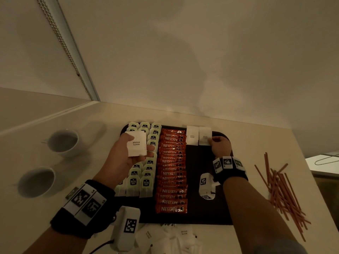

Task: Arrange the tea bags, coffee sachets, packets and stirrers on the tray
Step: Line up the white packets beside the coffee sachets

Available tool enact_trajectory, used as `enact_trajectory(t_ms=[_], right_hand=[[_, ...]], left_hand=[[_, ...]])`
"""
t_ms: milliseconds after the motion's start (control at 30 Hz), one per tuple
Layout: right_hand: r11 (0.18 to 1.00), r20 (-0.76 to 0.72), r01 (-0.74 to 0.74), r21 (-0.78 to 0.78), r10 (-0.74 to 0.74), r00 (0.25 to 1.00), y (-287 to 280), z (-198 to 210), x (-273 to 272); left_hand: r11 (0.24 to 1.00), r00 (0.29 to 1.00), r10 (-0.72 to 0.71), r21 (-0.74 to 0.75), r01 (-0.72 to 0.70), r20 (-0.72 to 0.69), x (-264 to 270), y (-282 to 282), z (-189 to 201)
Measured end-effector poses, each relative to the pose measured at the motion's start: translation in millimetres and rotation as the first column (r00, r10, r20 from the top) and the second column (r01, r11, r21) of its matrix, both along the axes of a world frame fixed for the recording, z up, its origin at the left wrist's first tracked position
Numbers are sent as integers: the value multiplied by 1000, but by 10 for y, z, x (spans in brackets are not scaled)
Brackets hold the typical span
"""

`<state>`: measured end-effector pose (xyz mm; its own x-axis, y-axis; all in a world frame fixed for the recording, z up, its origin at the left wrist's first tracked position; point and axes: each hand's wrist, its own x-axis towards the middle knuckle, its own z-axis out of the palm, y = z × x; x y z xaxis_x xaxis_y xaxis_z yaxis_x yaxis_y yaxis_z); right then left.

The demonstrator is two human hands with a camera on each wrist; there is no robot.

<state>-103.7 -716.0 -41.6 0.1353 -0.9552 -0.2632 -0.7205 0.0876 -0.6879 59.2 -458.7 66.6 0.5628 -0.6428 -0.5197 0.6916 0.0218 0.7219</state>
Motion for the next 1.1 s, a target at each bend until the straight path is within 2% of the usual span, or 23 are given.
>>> enact_trajectory(t_ms=[233,300,367,433,500,567,600,633,700,767,833,1000,1100], right_hand=[[999,-55,42,-8,-43,998,-5,-11,43],[999,40,40,-37,-39,998,57,69,95],[998,238,-52,-33,59,970,244,285,220],[951,387,-310,-6,288,876,536,595,363],[816,541,-577,46,465,701,811,881,473],[681,619,-732,41,558,553,992,1054,557],[649,602,-761,6,605,521,1046,1098,589],[643,569,-766,-32,641,514,1077,1115,611],[679,520,-731,-61,647,557,1113,1114,621],[700,483,-714,-30,636,602,1126,1078,596],[696,456,-718,3,638,620,1160,1046,554],[794,542,-604,67,479,690,1284,1044,470],[820,559,-565,88,429,709,1307,1002,416]], left_hand=[[997,997,74,19,-74,-21,37,-49,11],[997,998,67,43,-67,5,40,-65,21],[996,996,-14,88,7,89,45,-86,13],[971,945,-200,183,156,259,44,-105,-18],[914,827,-387,288,285,408,43,-125,-27],[876,725,-473,352,329,500,40,-143,-14],[876,700,-474,366,314,534,41,-146,-6],[889,696,-447,366,275,563,48,-148,0],[935,737,-325,320,155,592,79,-132,-1],[971,786,-182,233,50,590,104,-109,2],[985,799,-97,170,-7,593,115,-100,2],[992,774,-48,119,-35,632,58,-136,-1],[993,778,-58,116,-20,626,26,-173,14]])
